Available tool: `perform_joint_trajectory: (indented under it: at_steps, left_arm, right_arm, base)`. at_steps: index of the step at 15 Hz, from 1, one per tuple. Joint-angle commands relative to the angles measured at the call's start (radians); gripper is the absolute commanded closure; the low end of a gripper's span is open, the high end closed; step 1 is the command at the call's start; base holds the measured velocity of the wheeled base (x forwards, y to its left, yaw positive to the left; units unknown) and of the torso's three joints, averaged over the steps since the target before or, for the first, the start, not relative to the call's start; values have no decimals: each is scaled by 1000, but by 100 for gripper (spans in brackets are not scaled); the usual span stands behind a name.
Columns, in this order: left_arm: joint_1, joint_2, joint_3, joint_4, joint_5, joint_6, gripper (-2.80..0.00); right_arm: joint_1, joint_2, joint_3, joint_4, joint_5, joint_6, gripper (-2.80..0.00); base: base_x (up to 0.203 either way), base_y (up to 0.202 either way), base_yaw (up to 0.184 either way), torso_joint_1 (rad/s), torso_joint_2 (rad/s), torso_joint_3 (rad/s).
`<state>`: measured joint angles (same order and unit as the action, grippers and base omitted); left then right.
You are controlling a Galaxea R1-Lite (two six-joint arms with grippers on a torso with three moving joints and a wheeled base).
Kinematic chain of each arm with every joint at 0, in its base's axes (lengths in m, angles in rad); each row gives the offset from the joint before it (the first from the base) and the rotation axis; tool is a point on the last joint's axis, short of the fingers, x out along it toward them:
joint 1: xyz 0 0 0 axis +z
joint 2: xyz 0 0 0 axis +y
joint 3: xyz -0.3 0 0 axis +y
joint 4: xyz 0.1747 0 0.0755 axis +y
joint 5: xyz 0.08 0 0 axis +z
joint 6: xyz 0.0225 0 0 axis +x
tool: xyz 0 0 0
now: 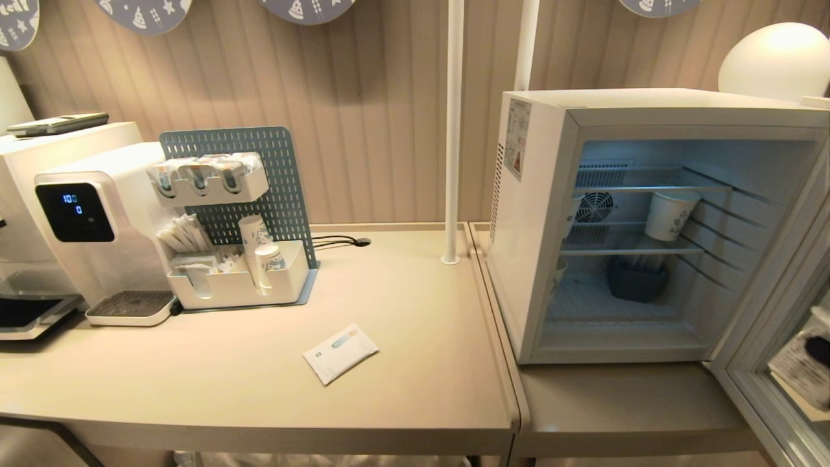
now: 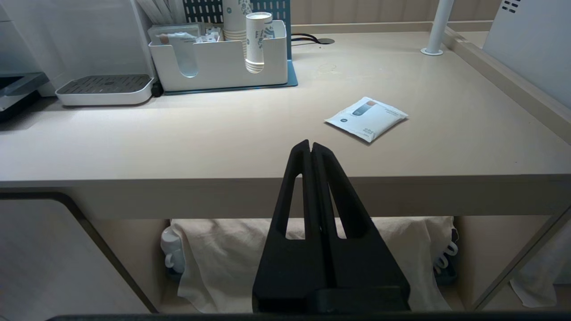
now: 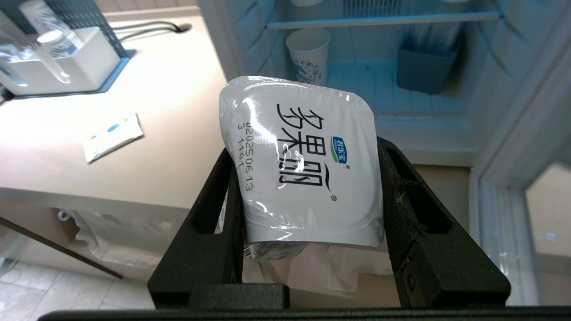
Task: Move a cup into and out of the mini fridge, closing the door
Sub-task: Put the yoghurt in the freezer
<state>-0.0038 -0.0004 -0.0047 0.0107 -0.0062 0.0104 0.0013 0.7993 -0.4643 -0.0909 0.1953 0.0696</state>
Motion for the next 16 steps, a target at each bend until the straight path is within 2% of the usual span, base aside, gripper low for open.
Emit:
perform_joint_trajectory:
  at_steps: [1,3,5,8,10,12,14,16]
  left_arm:
    - [-1,0,0,0,0,0,0]
    - [-1,-1,0,0,0,0,0]
    - [-1,0,0,1,0,0,0]
    - [-1,0,0,0,0,0,0]
    - [-1,0,0,0,0,0,0]
    - [-1,0,0,0,0,0,0]
    - [-1,0,0,0,0,-1,0]
    - [1,0,0,-3,0,-1,0]
  right_arm:
    - [0,309,-19,-98,1,4,0]
    - [3,500,-29,-243,-23,9,0]
    - [16,664,-36,-406,-95,8,0]
    - [83,842,-44,-663,-288,-19,0]
    - [137,916,-39,-770,-422,-64,0]
    - [176,996,-29,-859,-524,-77,0]
    - [203,1101,-14,-962,-606,-80,0]
    - [214,1222,13,-1112,-647,-85,0]
  base:
    - [0,0,0,0,0,0]
    - [0,0,0,0,0,0]
    - [0,0,0,0,0,0]
    - [0,0,0,0,0,0]
    - [0,0,0,0,0,0]
    - [0,0,0,0,0,0]
    - [0,0,0,0,0,0]
    - [0,0,0,0,0,0]
